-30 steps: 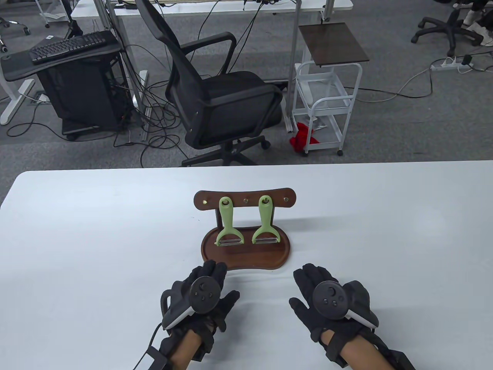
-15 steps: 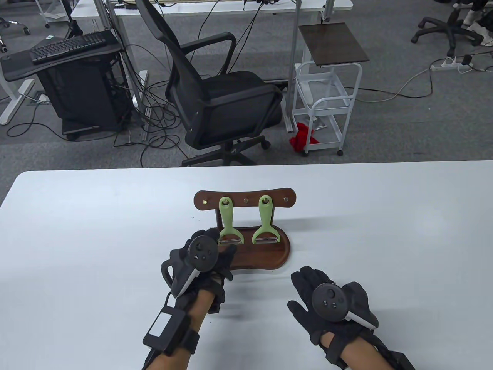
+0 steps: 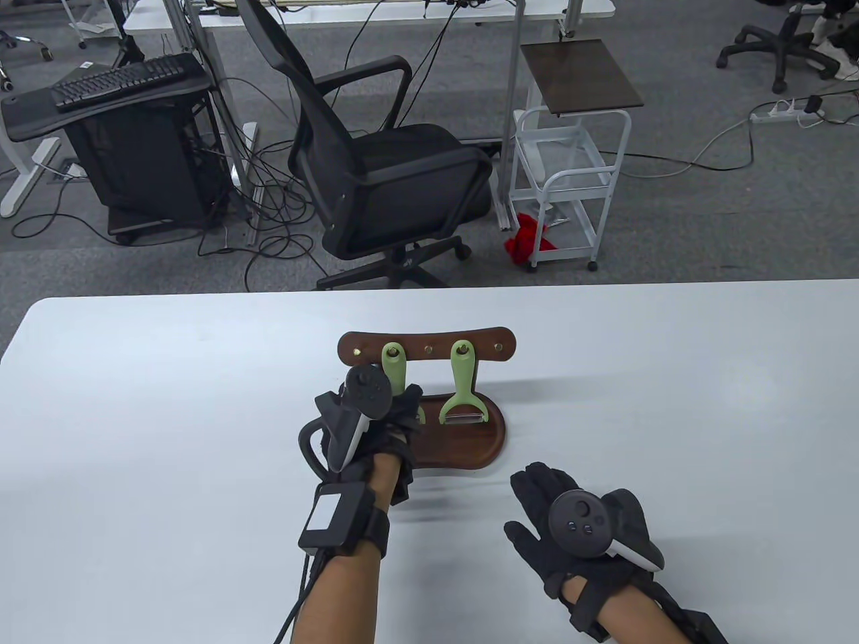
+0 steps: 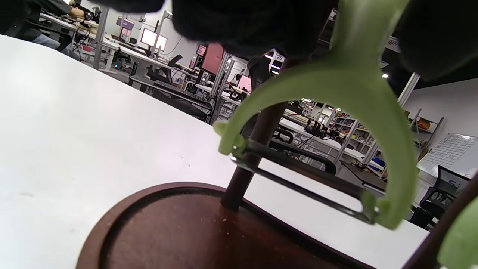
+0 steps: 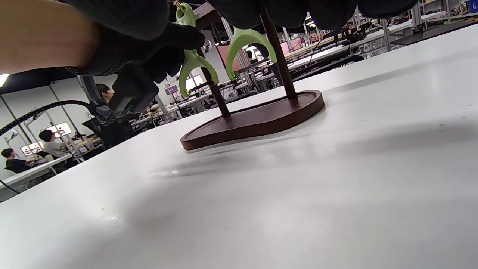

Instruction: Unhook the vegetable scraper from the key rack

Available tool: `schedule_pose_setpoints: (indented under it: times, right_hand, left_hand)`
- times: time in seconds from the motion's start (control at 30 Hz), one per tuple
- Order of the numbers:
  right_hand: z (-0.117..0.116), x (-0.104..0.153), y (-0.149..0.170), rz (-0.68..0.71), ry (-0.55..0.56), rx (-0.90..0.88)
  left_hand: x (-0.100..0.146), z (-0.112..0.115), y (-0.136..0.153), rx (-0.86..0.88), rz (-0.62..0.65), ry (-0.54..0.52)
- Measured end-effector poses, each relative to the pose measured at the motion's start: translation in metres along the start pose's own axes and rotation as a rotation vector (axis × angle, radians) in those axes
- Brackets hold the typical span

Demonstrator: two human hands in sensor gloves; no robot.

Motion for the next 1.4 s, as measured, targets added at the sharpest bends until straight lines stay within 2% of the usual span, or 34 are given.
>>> schedule_pose_setpoints:
  times: [0.13,0.3,0.77,0.97,1.17,1.4]
  right_hand:
    - [0.000,0.000,0.001,-0.002,-0.003,-0.001]
    - [0.000,0.000,0.001,-0.007,-0.003,-0.005]
    - [-0.001,0.000,0.001,-0.002,-0.006,-0.006]
    - [-0.002,-0.001,0.002,-0.003,-0.008,-0.004]
    - [-0.005,-0.003,0.003,-0.007,-0.018,-0.002]
    - [-0.005,-0.003,0.004,-0.016,-0.015,-0.004]
  left_hand:
    - [-0.004,0.006,-0.006,-0.045,-0.006,0.011]
    - [-0.006,0.010,-0.009,-0.020,-0.011,0.011]
    - [-0.002,-0.005,-0.014,-0.038,0.053,0.002]
    - [0.014,-0.010,-0.013,-0.051,0.151,-0.015]
    - [0.032,-0.015,0.000,-0.015,0.175,-0.022]
    - [0.067,-0.026,0.007,0.051,0.259,-0.042]
Point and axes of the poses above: the tracker on the back of each hand, its own y axis roughly to the little-finger side, its own x axis roughly from the fingertips to the wrist, z = x × y, the point moved 5 cm from there along -x, roughly from the wrist to the fingertips, and after that the axes turned 7 degrees about -y, right-handed, at the moved point
